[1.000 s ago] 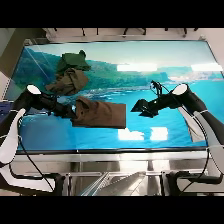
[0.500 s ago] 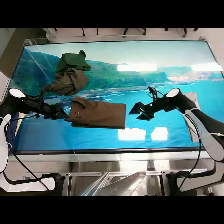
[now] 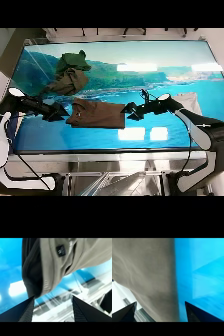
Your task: Fold the shirts.
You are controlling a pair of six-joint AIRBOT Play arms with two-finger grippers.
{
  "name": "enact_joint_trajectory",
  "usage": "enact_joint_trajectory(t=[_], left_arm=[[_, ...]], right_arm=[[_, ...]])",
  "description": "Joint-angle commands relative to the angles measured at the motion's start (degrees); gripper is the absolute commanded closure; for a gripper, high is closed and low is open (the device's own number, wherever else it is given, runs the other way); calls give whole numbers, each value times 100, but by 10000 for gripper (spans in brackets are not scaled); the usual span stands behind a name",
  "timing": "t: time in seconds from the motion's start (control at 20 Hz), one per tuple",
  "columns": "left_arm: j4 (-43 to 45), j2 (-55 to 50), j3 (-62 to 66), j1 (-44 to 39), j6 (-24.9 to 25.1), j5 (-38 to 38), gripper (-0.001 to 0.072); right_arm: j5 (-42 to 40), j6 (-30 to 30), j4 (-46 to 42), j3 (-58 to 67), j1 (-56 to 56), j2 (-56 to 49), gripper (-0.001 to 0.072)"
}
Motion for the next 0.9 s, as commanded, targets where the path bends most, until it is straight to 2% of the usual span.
enact_joint_trajectory(t=[0.0,0.1,0.15,0.2,0.3,0.4,0.45,0.5,0.55,0.65,0.85], left_arm=[[133,330,492,20,-363,173,205],[136,579,769,20,-365,358,207],[136,680,916,20,-361,435,376],[131,754,1040,20,-328,452,695],[127,846,1246,15,-291,448,692],[125,870,1362,15,-295,365,691],[122,870,1381,15,-293,306,692],[120,874,1381,15,-293,214,691],[125,874,1379,15,-291,103,691],[129,874,1379,15,-289,-70,691],[101,874,1379,20,-203,-142,691]], right_arm=[[-588,-190,170,-2,269,-96,-2],[-861,-507,597,-2,560,-98,-2],[-970,-673,883,-2,697,-103,-2],[-1047,-852,1217,-2,817,-120,-1],[-1187,-1130,1740,-2,1005,-177,0],[-1211,-1191,1884,-2,1045,-245,24],[-1134,-1202,1845,-2,1016,-251,264],[-905,-1475,1856,-2,949,-229,688],[-708,-1637,1851,-2,876,-157,693],[-492,-1545,1602,-13,656,249,694],[-715,-638,455,-479,-28,1862,694]])
